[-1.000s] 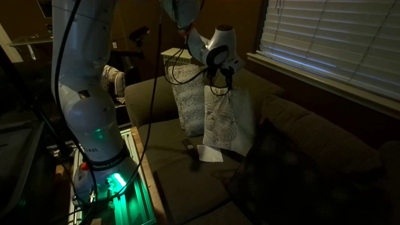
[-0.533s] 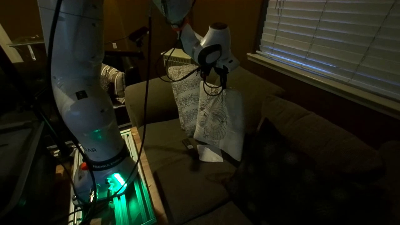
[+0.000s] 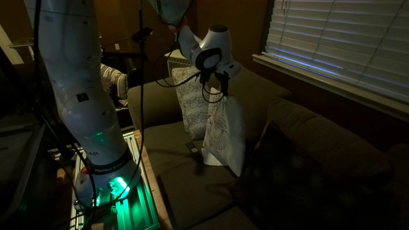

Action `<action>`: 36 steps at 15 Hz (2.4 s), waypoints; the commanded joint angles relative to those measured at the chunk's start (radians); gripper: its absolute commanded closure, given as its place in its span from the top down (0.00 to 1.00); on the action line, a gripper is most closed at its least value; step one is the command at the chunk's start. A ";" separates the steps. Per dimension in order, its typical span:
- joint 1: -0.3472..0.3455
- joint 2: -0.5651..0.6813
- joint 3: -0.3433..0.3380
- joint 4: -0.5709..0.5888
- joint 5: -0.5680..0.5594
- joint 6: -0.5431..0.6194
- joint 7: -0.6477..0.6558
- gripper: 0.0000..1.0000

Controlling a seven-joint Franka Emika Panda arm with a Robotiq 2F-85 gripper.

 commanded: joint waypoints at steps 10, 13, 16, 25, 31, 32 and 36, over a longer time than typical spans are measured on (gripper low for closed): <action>-0.089 -0.219 0.063 -0.195 0.255 -0.074 -0.458 0.01; -0.102 -0.268 0.040 -0.233 0.345 -0.121 -0.605 0.01; -0.101 -0.316 0.015 -0.262 0.472 -0.166 -0.752 0.01; -0.117 -0.435 -0.037 -0.356 0.562 -0.250 -0.700 0.01; -0.172 -0.441 -0.085 -0.407 0.375 -0.265 -0.684 0.01; -0.173 -0.420 -0.102 -0.386 0.374 -0.275 -0.698 0.01; -0.152 -0.379 -0.100 -0.388 0.398 -0.244 -0.684 0.02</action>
